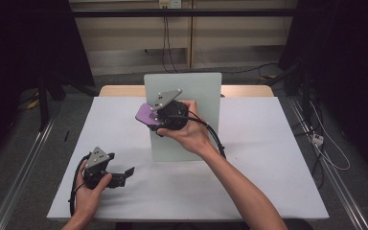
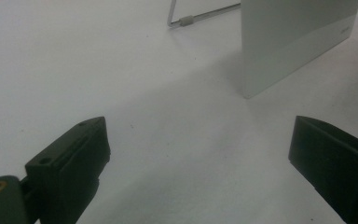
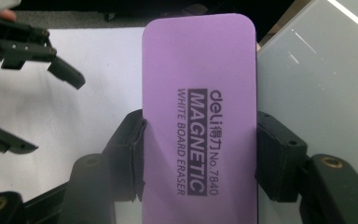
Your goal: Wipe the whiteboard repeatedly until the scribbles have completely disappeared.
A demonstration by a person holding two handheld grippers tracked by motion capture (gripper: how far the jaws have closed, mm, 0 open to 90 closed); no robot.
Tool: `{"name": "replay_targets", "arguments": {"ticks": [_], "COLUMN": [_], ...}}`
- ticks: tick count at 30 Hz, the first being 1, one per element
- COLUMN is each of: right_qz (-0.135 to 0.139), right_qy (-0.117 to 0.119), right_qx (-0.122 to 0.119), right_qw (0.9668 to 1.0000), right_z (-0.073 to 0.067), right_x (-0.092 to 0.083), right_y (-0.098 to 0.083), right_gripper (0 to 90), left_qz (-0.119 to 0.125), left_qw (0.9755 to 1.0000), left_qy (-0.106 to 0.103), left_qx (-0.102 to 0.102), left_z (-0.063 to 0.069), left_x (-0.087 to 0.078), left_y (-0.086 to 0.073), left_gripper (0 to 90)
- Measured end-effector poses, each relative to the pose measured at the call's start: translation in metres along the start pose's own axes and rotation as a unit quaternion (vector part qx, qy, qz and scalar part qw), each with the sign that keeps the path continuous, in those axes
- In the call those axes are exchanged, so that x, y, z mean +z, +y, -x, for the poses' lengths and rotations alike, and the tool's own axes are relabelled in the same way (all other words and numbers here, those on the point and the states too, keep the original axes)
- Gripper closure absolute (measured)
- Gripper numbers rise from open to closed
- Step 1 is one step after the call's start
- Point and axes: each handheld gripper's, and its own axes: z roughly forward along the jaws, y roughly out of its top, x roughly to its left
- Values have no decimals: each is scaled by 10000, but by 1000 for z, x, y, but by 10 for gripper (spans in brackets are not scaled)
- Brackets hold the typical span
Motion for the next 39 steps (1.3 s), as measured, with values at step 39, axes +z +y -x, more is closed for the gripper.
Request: {"name": "replay_targets", "arguments": {"ticks": [39], "right_qz": [381], "right_qy": [-851], "right_qx": [769], "right_qw": [9927], "right_z": [47], "right_x": [-95], "right_y": [-66], "right_gripper": [418], "left_qz": [-58], "left_qw": [10000], "left_qy": [0], "left_qx": [-49], "left_z": [0], "left_x": [2], "left_y": [-2], "left_gripper": [50]}}
